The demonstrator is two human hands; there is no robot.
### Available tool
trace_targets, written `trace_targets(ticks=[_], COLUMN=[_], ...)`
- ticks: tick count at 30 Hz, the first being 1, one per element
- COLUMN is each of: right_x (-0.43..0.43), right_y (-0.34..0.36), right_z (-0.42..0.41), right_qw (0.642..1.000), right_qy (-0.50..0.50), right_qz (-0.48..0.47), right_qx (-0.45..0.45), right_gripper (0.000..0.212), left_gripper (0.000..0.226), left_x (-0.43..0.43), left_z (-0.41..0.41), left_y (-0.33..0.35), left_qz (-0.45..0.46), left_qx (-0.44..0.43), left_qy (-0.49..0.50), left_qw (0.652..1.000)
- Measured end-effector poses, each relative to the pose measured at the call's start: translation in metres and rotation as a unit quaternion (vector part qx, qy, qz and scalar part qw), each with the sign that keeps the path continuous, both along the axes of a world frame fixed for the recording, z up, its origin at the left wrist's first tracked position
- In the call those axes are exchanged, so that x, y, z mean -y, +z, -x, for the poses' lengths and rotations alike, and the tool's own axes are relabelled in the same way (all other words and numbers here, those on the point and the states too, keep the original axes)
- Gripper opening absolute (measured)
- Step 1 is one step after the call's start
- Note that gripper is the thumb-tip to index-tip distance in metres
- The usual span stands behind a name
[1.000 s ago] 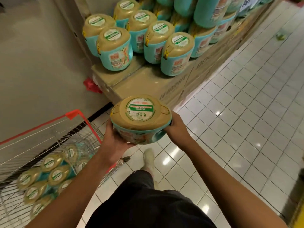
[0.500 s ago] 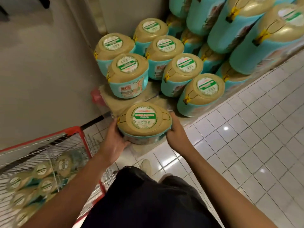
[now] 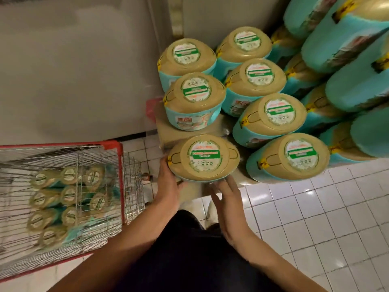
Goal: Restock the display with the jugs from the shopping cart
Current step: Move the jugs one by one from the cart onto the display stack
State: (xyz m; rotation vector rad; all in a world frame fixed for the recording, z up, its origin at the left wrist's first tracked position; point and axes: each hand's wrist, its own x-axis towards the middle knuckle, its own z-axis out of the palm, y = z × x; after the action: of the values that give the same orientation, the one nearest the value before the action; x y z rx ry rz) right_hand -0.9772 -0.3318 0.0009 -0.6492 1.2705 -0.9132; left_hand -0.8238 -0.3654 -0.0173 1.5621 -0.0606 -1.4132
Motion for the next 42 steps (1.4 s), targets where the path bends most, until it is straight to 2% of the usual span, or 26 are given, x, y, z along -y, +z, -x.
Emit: trace_targets(ticks=[4, 8, 15, 20, 23, 25, 27, 29, 31, 35, 42], right_x=[0.030, 0.057, 0.070, 0.069, 0.063, 0.053, 0.036, 0.016, -0.008, -0.060, -0.185], right_y=[0.002, 0.004, -0.005, -0.019, -0.023, -0.022, -0.017, -0.007, 0.006, 0.028, 0.034], right_z=[0.003, 0.000, 0.009, 0.019, 0.014, 0.009, 0.001, -0.014, -0.037, -0.094, -0.193], right_qw=[0.995, 0.992, 0.989, 0.987, 0.994, 0.995, 0.995, 0.993, 0.986, 0.955, 0.910], right_qy=[0.064, 0.075, 0.091, 0.097, 0.065, 0.034, 0.037, 0.089, 0.157, 0.270, 0.398], right_qz=[0.057, 0.054, 0.052, 0.066, 0.019, -0.011, -0.010, 0.005, 0.042, 0.123, 0.114], right_qx=[-0.057, -0.085, -0.102, -0.111, -0.090, -0.091, -0.095, -0.076, -0.045, -0.009, 0.000], right_gripper=[0.056, 0.064, 0.092, 0.079, 0.076, 0.055, 0.020, 0.003, 0.010, 0.016, 0.019], left_gripper=[0.034, 0.047, 0.064, 0.054, 0.056, 0.059, 0.051, 0.033, 0.026, 0.027, 0.037], left_x=[0.023, 0.050, 0.058, 0.057, 0.052, 0.041, 0.017, -0.020, -0.069, -0.187, -0.398], left_z=[0.010, 0.015, 0.028, 0.035, 0.030, 0.023, 0.014, -0.002, -0.023, -0.068, -0.134], left_y=[0.005, 0.015, 0.008, 0.014, 0.021, 0.025, 0.027, 0.027, 0.026, 0.027, 0.033], left_qz=[-0.029, -0.039, -0.025, -0.019, -0.028, -0.006, 0.027, 0.038, 0.046, 0.063, 0.053], left_qx=[-0.008, 0.009, 0.021, 0.032, 0.041, 0.028, 0.017, 0.028, 0.034, 0.052, 0.141], left_qy=[0.071, 0.076, 0.104, 0.120, 0.103, 0.091, 0.105, 0.139, 0.151, 0.189, 0.254], left_qw=[0.997, 0.996, 0.994, 0.992, 0.993, 0.995, 0.994, 0.989, 0.987, 0.979, 0.955])
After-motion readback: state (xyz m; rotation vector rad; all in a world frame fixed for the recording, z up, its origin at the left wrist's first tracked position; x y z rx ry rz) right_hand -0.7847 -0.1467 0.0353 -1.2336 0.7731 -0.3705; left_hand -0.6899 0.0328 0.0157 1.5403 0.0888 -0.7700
